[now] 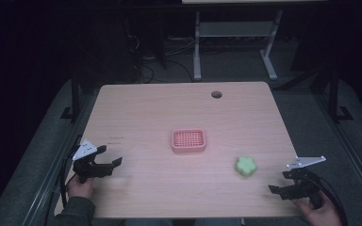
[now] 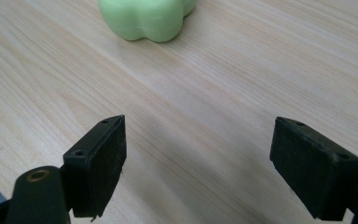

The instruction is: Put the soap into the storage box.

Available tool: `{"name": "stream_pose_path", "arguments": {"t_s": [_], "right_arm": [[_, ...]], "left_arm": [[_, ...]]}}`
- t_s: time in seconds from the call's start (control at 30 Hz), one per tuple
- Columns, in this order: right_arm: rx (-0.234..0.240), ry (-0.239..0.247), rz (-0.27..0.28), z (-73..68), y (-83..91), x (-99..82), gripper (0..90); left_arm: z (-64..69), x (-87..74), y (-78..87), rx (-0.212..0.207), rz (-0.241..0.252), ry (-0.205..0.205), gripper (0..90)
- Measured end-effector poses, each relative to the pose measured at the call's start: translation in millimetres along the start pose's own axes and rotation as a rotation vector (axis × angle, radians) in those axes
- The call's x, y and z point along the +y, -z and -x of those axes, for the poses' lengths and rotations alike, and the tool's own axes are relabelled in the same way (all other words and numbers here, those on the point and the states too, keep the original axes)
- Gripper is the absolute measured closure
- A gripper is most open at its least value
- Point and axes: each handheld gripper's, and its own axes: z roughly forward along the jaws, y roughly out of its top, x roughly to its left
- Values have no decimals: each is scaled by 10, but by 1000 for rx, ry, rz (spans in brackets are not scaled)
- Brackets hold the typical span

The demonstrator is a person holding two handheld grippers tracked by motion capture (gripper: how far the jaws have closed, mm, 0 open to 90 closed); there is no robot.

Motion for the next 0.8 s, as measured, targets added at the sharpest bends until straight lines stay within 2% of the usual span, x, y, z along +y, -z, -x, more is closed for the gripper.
{"name": "stream_pose_path", "arguments": {"t_s": [0.13, 0.23, 0.27, 0.33, 0.47, 0.63, 0.73, 0.8], "right_arm": [[1, 14, 1, -13, -14, 39, 182], [10, 16, -9, -32, -31, 99, 181], [0, 26, -16, -47, -36, 131, 181], [2, 24, -20, -74, -46, 185, 180], [6, 35, -44, -111, -104, 249, 188], [5, 64, -56, -165, -132, 345, 185], [15, 51, -56, -184, -152, 433, 178], [11, 78, -66, -224, -181, 503, 181]], "left_arm": [[5, 1, -14, -13, -11, 2, 144], [22, 2, -31, -19, -19, -18, 144], [23, 11, -23, -19, -26, -22, 144], [33, 14, -11, -29, -5, -18, 144], [63, 21, -27, -42, -12, -27, 144], [71, 32, -49, -40, -15, -44, 144], [70, 28, -53, -38, -17, -40, 144], [68, 31, -45, -37, -17, -44, 144]]}}
